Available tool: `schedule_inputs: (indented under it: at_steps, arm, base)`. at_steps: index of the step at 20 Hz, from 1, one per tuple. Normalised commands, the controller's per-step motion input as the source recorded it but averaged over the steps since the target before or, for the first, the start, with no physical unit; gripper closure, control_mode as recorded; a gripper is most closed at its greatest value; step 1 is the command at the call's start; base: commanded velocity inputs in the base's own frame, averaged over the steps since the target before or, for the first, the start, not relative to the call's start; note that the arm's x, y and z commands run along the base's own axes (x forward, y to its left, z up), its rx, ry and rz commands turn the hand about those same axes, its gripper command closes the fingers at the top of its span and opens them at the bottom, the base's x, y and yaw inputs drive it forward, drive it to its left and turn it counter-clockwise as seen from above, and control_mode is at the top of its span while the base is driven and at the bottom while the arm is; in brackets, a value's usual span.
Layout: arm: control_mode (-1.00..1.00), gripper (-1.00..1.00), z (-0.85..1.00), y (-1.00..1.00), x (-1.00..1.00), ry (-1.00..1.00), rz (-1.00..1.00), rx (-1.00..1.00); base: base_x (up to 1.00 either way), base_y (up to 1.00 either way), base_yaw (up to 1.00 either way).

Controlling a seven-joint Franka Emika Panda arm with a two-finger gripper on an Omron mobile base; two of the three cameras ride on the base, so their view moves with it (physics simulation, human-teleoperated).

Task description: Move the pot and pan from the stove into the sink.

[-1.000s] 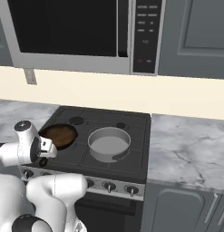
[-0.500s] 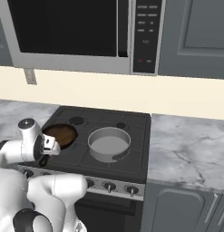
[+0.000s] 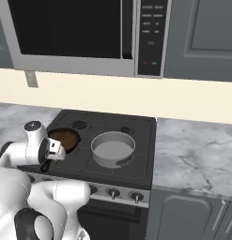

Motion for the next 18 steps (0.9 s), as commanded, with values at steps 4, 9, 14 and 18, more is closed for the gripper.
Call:
schedule_inputs:
  at_steps: [4, 9, 14, 18]
  arm:
    - [-1.00, -1.00, -0.96, -0.20, 0.00, 0.00, 0.01, 0.00]
    - [-1.00, 1.00, -0.79, -0.11, 0.00, 0.00, 0.01, 0.00]
    - [-1.00, 1.00, -0.12, 0.00, 0.00, 0.00, 0.00, 0.00]
    - [-1.00, 1.00, 0.48, 0.00, 0.00, 0.00, -0.04, 0.04]
  base:
    - [0.00, 0.00, 0.00]
    - [0.00, 0.00, 0.00]
    - [0.00, 0.00, 0.00]
    - [0.00, 0.00, 0.00]
